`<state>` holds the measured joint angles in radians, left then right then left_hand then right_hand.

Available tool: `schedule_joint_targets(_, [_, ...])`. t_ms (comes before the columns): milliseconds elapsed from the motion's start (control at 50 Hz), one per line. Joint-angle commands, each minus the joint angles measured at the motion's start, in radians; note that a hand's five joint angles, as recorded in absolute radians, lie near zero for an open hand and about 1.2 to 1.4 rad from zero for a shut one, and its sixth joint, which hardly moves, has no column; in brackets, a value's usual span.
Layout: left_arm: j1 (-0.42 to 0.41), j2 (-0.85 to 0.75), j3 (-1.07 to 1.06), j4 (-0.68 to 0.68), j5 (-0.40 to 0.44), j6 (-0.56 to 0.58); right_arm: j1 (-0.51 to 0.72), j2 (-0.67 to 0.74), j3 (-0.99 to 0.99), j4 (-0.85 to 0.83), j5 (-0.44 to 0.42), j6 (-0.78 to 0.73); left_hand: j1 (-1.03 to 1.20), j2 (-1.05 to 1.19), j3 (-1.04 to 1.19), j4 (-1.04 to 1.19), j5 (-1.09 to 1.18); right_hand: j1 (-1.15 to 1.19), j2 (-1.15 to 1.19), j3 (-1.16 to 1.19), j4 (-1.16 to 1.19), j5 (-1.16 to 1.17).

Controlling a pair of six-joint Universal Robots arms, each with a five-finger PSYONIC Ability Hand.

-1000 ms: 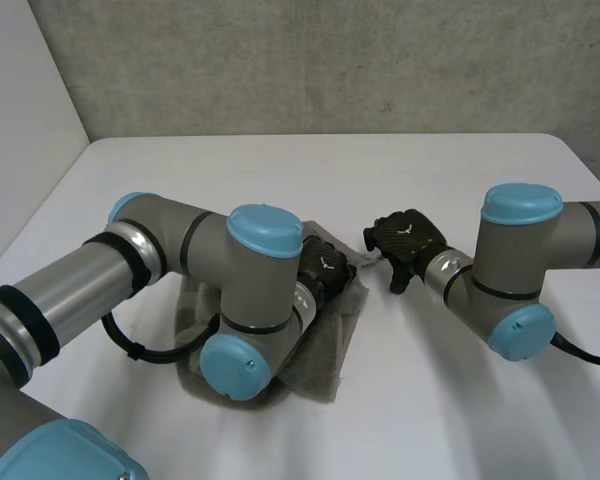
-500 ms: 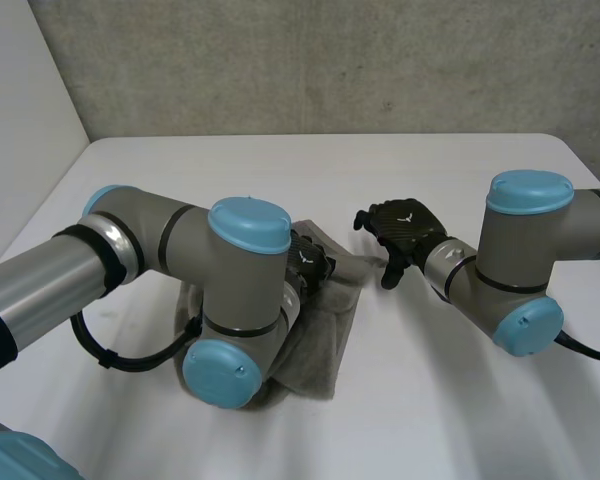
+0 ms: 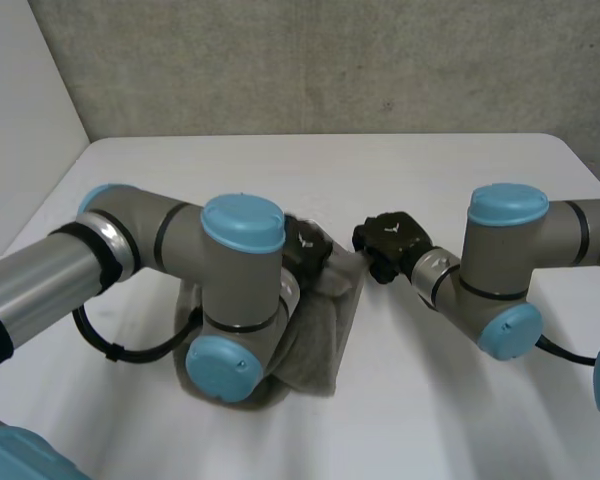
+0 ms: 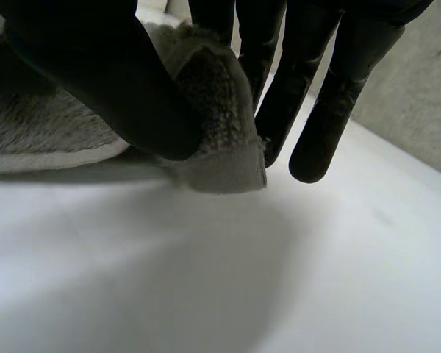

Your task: Fold the towel.

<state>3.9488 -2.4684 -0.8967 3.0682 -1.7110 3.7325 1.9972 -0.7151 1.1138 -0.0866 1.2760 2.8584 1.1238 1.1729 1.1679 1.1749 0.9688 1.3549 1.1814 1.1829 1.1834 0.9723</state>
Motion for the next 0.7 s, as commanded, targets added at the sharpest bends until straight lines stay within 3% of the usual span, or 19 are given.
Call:
schedule_joint_targets(20, [0.035,0.112,0.094,0.136,-0.001,-0.006,-0.003,-0.09,-0.098,-0.048,0.026,0.117,0.272,0.223,0.228,0.221,0.253,0.041,0.215,0.213,0.213,0.249])
schedule_joint_targets(100, [0.063,0.163,0.167,0.187,-0.002,-0.011,-0.005,-0.155,-0.138,-0.116,0.075,0.176,0.272,0.223,0.228,0.221,0.253,0.041,0.215,0.213,0.213,0.249])
schedule_joint_targets(140, [0.09,0.201,0.257,0.227,-0.009,-0.023,-0.012,-0.223,-0.167,-0.186,0.184,0.219,0.272,0.223,0.228,0.221,0.253,0.041,0.215,0.213,0.213,0.249])
schedule_joint_targets(160, [0.09,0.201,0.257,0.227,-0.009,-0.023,-0.012,-0.224,-0.167,-0.186,0.184,0.219,0.272,0.223,0.228,0.221,0.253,0.041,0.215,0.213,0.213,0.249])
schedule_joint_targets(200, [0.147,0.242,0.329,0.263,-0.034,-0.074,-0.026,-0.289,-0.167,-0.261,0.313,0.237,0.272,0.223,0.228,0.221,0.253,0.041,0.215,0.213,0.213,0.249])
schedule_joint_targets(280, [0.226,0.29,0.34,0.267,-0.099,-0.165,-0.066,-0.337,-0.155,-0.291,0.358,0.23,0.272,0.223,0.228,0.221,0.253,0.041,0.215,0.213,0.213,0.249])
schedule_joint_targets(340, [0.28,0.324,0.294,0.241,-0.148,-0.267,-0.089,-0.36,-0.129,-0.256,0.313,0.202,0.272,0.223,0.228,0.221,0.253,0.041,0.215,0.213,0.213,0.249])
schedule_joint_targets(420, [0.319,0.385,0.074,0.131,-0.13,-0.38,-0.092,-0.356,-0.088,-0.098,0.2,0.112,0.272,0.223,0.228,0.221,0.253,0.041,0.215,0.213,0.213,0.249])
schedule_joint_targets(480, [0.32,0.407,-0.016,0.103,-0.11,-0.401,-0.092,-0.348,-0.072,-0.03,0.171,0.075,0.272,0.223,0.228,0.221,0.253,0.041,0.215,0.213,0.213,0.249])
schedule_joint_targets(580, [0.306,0.471,-0.42,0.093,0.002,-0.418,-0.084,-0.31,0.032,0.209,0.103,-0.074,0.272,0.223,0.228,0.221,0.253,0.041,0.215,0.213,0.213,0.249])
schedule_joint_targets(700, [0.306,0.494,-0.646,0.152,0.037,-0.416,-0.092,-0.305,0.13,0.275,0.108,-0.18,0.272,0.223,0.228,0.221,0.253,0.041,0.215,0.213,0.213,0.249])
